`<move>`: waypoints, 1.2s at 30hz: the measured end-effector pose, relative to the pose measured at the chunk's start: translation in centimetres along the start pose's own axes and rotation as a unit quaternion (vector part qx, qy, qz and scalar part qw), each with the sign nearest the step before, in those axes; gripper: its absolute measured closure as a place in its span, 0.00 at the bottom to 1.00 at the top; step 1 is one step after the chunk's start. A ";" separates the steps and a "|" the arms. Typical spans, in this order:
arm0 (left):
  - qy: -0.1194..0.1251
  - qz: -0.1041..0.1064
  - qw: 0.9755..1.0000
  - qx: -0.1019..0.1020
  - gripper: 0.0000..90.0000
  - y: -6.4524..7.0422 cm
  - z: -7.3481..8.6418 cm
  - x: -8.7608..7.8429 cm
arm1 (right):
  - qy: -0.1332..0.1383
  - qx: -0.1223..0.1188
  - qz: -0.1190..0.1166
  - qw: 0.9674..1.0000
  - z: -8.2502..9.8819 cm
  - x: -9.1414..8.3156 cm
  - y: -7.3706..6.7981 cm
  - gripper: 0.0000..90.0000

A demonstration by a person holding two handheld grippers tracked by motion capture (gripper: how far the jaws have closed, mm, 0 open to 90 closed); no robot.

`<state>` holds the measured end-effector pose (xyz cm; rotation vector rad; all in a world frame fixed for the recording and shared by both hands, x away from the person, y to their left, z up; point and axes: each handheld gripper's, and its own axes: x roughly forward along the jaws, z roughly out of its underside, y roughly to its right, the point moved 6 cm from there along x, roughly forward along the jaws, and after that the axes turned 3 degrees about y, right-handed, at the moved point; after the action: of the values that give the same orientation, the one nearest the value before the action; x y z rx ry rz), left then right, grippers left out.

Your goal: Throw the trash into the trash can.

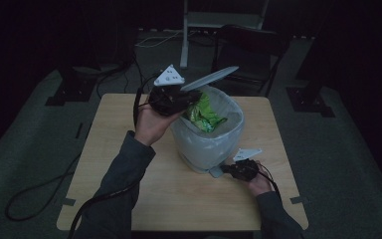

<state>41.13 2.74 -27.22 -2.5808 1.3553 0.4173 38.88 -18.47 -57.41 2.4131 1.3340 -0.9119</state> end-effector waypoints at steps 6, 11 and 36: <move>0.002 -0.003 1.000 0.001 1.00 0.0 -0.2 0.0 | 0.000 0.000 0.000 1.000 0.0 0.0 0.0 1.00; 0.004 -0.004 1.000 0.001 1.00 -0.1 -0.2 0.0 | 0.001 0.001 0.001 1.000 0.0 0.0 0.0 1.00; 0.007 -0.028 0.999 0.019 0.79 -0.2 0.3 -0.4 | 0.000 -0.001 0.000 1.000 0.0 0.0 0.0 1.00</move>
<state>41.04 3.22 -27.34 -2.5880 1.2798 0.3627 38.89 -18.48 -57.41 2.4124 1.3346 -0.9102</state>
